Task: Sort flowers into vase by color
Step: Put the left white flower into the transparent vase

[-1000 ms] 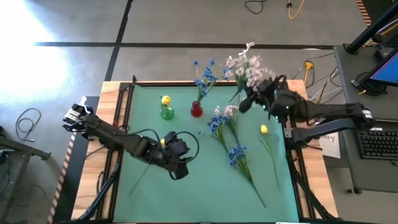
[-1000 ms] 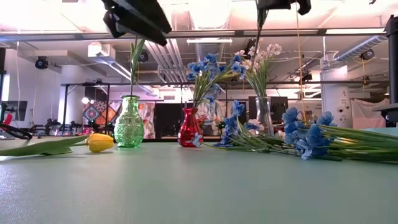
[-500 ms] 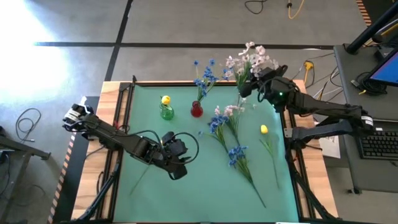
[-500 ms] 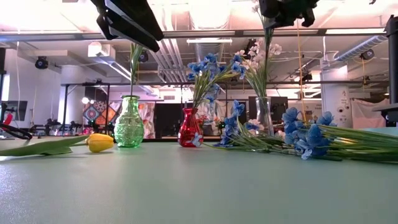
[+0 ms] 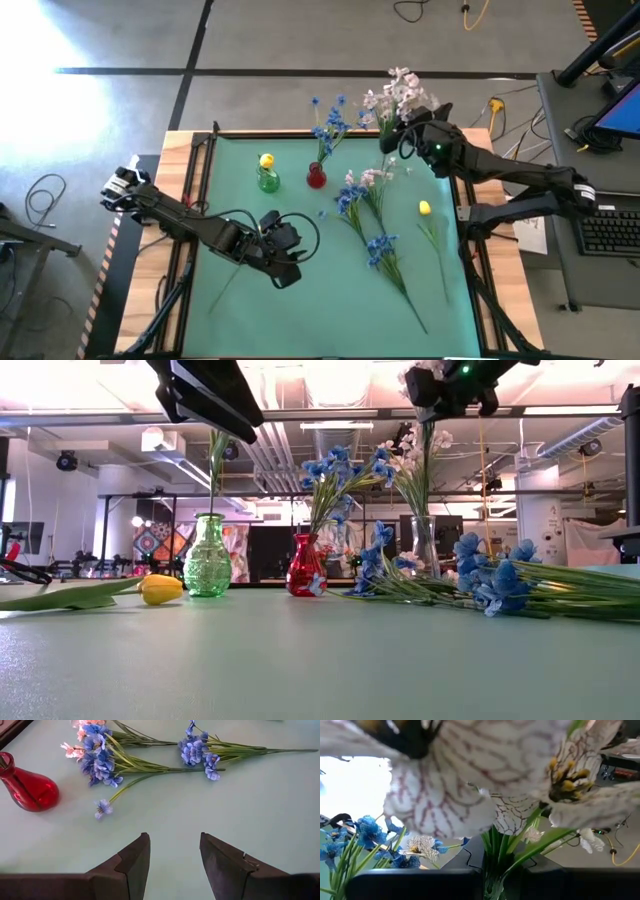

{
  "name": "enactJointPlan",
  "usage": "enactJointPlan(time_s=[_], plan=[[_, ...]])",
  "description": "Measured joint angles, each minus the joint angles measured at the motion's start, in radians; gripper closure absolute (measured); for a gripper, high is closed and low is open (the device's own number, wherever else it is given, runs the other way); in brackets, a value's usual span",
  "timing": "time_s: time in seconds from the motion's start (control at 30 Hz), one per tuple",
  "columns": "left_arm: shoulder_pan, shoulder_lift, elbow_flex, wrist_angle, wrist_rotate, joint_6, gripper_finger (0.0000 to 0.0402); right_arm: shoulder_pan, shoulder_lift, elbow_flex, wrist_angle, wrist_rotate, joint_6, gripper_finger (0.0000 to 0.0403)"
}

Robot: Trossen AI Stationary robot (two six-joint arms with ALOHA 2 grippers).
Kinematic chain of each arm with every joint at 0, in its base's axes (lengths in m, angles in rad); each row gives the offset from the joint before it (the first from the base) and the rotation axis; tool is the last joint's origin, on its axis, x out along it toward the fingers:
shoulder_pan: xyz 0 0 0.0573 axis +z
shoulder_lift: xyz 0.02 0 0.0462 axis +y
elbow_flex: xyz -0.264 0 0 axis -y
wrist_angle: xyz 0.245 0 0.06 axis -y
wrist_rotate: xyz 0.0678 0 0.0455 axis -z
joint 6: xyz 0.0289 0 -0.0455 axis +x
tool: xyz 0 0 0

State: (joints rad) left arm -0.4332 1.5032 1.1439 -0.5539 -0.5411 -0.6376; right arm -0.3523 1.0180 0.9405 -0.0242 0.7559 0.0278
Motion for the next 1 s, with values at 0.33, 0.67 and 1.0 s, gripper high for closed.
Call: enactJointPlan(time_s=[0.33,0.67,1.0], plan=[[0.0,0.0,0.0,-0.004,-0.001,0.0,0.0242,0.0,0.048,0.0,0.001,0.003,0.006,0.0374],[0.0,0.0,0.0,-0.013,-0.001,0.0,0.0242,0.0,0.073,0.0,-0.001,0.003,0.025,0.0374],[0.0,0.0,0.0,-0.016,-0.002,0.0,0.0242,0.0,0.072,-0.001,-0.033,0.0,0.025,0.0329]])
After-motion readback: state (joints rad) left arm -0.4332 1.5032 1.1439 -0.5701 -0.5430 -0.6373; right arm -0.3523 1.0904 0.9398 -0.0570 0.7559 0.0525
